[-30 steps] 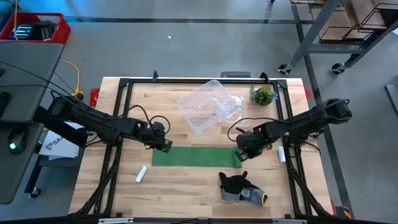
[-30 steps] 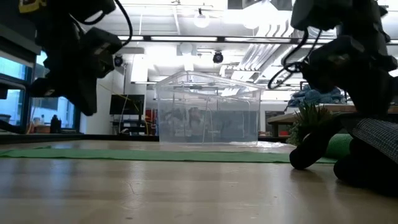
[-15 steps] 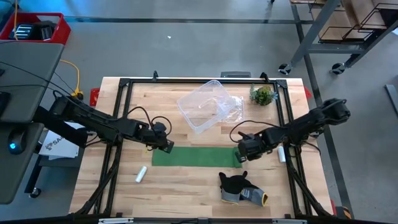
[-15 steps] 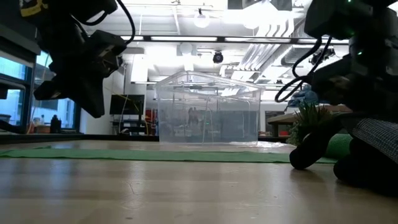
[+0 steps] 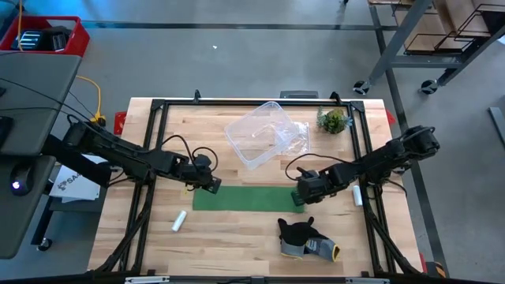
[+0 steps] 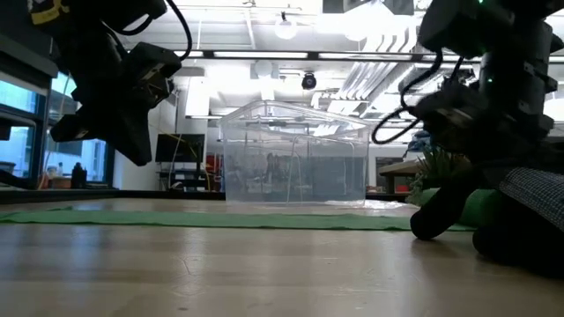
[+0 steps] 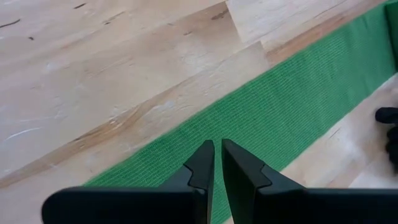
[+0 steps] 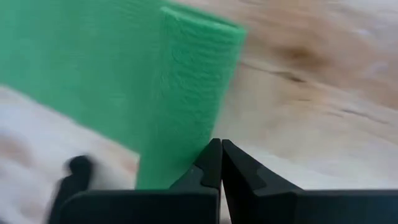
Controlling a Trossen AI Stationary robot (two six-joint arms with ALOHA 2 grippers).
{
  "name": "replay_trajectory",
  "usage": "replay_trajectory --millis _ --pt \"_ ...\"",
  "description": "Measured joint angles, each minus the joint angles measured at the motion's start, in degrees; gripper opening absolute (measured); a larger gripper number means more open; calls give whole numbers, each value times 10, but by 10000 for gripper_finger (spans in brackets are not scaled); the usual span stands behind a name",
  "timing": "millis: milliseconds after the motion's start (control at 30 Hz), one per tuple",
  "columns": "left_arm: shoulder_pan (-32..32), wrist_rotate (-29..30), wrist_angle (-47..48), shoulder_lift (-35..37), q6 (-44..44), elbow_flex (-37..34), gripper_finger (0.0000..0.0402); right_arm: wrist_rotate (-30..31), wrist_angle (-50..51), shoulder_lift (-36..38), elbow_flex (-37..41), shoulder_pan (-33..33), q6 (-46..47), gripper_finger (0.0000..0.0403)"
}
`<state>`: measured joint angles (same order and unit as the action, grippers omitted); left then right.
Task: Roll bandage
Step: Roll the green bandage
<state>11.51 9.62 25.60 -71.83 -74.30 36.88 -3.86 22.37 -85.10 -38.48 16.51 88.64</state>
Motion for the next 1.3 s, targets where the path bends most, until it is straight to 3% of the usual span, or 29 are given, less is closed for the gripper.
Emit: replay_trajectory --millis 533,733,933,1133,1300 --pt "0 20 0 0 0 0 25 64 -193 10 0 -12 -38 0" --pt "0 5 -9 -3 4 0 25 64 -172 57 -1 -11 -52 0" --pt "26 -31 -66 -61 84 -1 25 71 -49 94 -1 -7 -52 0" --pt "49 -76 -77 -138 28 -1 18 33 5 96 -1 -7 -51 0" --pt "62 -75 -97 -147 -4 -1 3 29 8 92 -1 -7 -53 0"
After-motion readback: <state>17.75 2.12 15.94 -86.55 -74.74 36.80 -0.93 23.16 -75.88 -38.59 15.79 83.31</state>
